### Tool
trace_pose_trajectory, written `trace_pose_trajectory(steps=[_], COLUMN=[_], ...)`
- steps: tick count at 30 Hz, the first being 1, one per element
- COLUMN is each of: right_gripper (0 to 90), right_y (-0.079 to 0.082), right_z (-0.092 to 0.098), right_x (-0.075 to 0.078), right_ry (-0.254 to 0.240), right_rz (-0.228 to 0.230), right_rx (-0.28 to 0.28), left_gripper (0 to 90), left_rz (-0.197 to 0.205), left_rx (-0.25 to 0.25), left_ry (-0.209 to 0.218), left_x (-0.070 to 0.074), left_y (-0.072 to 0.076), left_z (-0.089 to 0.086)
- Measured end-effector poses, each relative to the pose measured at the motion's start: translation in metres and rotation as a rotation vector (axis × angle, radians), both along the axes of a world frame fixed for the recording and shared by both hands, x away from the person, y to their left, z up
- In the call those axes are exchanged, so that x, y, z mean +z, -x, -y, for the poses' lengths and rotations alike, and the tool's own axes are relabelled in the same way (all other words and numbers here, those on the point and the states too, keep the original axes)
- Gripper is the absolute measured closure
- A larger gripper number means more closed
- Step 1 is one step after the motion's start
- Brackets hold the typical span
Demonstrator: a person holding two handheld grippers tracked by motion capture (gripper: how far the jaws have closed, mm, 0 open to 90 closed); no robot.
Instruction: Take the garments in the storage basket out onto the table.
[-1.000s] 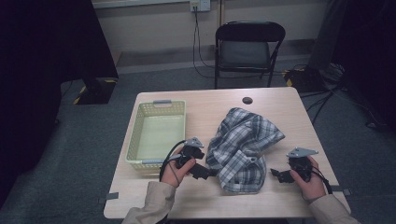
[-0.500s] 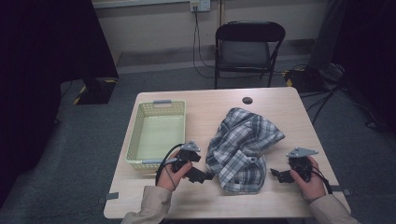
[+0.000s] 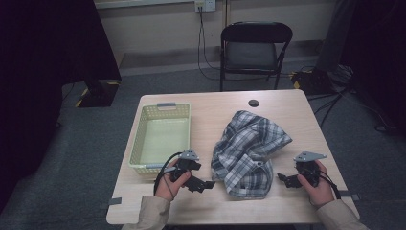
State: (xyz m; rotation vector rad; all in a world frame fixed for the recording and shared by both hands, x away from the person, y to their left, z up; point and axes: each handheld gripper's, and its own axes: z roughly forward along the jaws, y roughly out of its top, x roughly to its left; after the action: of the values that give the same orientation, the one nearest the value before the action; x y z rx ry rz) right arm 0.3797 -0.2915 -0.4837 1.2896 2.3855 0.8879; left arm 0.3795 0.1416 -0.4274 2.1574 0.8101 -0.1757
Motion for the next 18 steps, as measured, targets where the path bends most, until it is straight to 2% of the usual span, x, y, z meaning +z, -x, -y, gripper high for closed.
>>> trace_pose_trajectory(steps=[4, 18], right_gripper=[0.0, 0.0], right_y=[0.0, 0.0], right_z=[0.0, 0.0], right_x=[0.0, 0.0], right_ry=[0.0, 0.0], right_rz=[0.0, 0.0], right_rx=[0.0, 0.0], left_gripper=[2.7, 2.8], left_rz=[0.0, -0.001], left_rx=[0.003, 0.01], left_ry=[-0.009, 0.004], left_x=[-0.001, -0.004], left_y=[0.002, 0.008], left_z=[-0.006, -0.018])
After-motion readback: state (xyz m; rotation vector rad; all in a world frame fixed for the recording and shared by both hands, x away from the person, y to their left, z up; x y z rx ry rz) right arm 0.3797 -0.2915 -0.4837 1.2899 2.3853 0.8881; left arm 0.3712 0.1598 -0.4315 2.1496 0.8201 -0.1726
